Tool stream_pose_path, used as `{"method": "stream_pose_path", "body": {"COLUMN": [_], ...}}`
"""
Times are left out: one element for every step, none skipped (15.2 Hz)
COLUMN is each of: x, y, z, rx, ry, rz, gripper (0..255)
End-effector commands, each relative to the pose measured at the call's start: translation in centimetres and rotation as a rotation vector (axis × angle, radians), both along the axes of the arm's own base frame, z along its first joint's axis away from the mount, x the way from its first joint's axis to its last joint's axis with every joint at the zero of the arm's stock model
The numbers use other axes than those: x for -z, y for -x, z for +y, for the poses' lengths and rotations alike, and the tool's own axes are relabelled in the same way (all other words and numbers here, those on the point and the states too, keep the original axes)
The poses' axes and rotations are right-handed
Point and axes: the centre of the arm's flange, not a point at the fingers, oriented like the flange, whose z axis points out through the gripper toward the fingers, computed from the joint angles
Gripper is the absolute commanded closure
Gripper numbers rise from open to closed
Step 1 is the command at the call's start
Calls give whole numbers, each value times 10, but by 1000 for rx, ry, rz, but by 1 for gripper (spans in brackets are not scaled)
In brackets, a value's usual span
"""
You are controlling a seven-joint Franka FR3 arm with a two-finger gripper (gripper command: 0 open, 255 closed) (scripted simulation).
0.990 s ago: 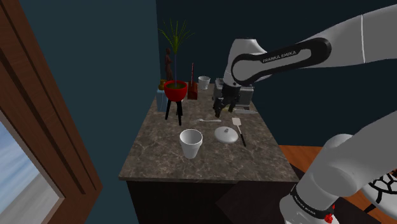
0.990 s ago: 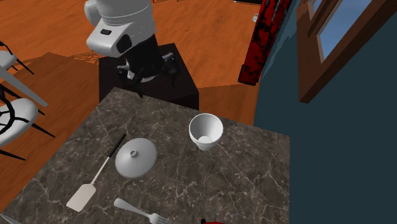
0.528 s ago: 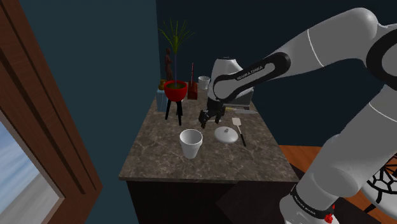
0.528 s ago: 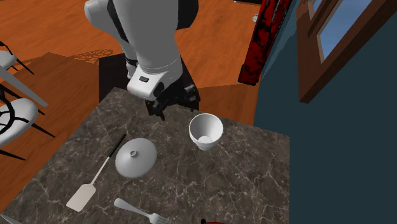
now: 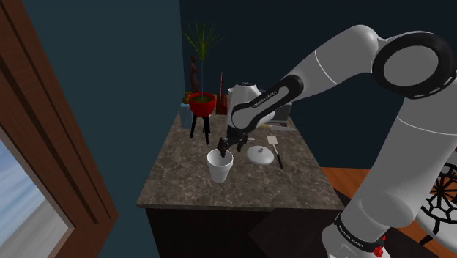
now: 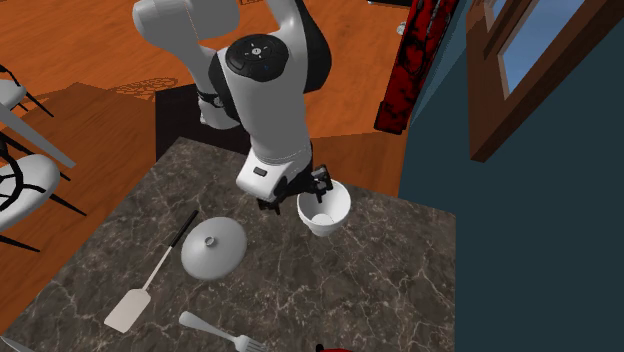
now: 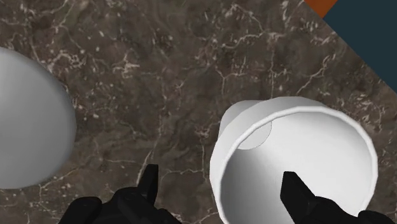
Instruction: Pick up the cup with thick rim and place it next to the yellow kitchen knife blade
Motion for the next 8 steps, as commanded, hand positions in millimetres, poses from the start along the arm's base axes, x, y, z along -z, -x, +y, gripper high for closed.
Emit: {"method": "stream_pose_path", "body": {"x": [11,16,22,27,30,30,30,30], "y": [0,0,-1,-1,-1,-1,-1,-1], "z": [1,2,2,2,3,3,3,3], "rx": [1,1,1,1,1,1,1,1], "ry": [0,0,0,0,0,0,0,0], "rz": [0,0,0,0,0,0,0,0], "gripper": [0,0,0,0,0,0,0,0]}}
